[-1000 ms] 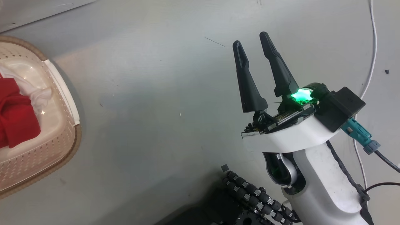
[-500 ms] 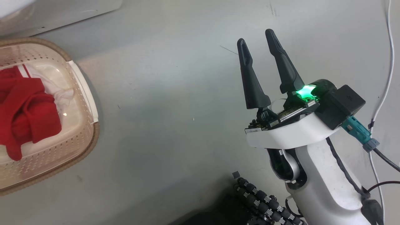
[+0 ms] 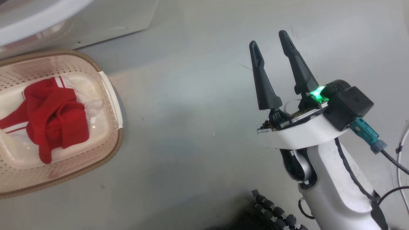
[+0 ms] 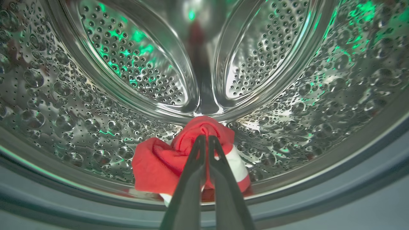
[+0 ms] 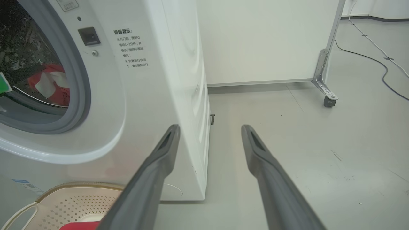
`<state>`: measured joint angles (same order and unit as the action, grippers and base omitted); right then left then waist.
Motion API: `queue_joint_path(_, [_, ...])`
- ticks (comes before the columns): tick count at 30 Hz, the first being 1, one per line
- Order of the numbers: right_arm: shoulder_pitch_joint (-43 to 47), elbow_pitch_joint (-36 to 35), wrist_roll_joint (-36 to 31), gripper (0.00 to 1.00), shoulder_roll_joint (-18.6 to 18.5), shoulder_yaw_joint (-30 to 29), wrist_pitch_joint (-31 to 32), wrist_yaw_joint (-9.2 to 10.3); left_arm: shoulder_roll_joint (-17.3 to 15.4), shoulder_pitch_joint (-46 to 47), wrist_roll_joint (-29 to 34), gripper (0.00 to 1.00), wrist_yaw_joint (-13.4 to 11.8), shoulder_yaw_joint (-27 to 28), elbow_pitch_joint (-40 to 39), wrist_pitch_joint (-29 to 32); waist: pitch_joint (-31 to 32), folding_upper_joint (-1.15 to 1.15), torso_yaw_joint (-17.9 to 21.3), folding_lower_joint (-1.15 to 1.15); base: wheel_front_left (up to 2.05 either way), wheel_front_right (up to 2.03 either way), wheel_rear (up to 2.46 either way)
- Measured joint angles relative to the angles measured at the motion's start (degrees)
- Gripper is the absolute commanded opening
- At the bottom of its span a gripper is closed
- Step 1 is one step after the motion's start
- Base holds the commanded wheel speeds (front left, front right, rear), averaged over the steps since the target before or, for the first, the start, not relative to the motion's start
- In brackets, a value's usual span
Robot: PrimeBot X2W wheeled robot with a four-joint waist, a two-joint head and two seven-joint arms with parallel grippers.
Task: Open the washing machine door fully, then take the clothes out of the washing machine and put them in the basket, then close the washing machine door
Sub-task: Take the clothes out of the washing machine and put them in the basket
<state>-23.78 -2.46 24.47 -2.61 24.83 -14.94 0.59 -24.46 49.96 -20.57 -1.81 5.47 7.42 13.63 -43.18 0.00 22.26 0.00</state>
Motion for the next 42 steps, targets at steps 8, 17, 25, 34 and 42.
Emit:
queue_joint_path(8, [2.21,2.1,-2.79,1.0,-0.03,-1.94,0.0,-0.02,5.53,-7.83,-1.21,0.0,0.0,-0.94,-2.23,-7.62,4.49,0.0,-2.19,0.0,0.0,0.0,0.0])
queue_joint_path(17, [5.46,3.82,-5.12,1.0,-0.05,-4.31,0.0,-0.19,10.69,-15.73,-2.21,0.0,0.01,-2.02,-4.34,-14.83,10.25,0.0,-5.09,0.0,0.0,0.0,0.0])
queue_joint_path(25, [8.72,4.74,-6.49,1.0,-0.18,-5.77,0.0,-0.52,13.8,-22.45,-2.2,0.0,-0.18,-2.77,-6.31,-19.24,15.52,0.0,-7.83,0.0,0.0,0.0,0.0])
queue_joint_path(34, [12.0,5.43,-7.15,1.0,-0.22,-6.94,0.0,-1.02,15.71,-29.1,-1.92,0.0,-0.44,-4.07,-8.01,-22.37,21.04,0.0,-10.71,0.0,0.0,0.0,0.0])
queue_joint_path(42, [14.67,5.91,-7.5,1.0,-0.21,-6.87,0.0,-1.52,16.62,-34.78,-1.42,0.0,-0.77,-5.27,-9.59,-23.38,25.69,0.0,-12.63,0.0,0.0,0.0,0.0])
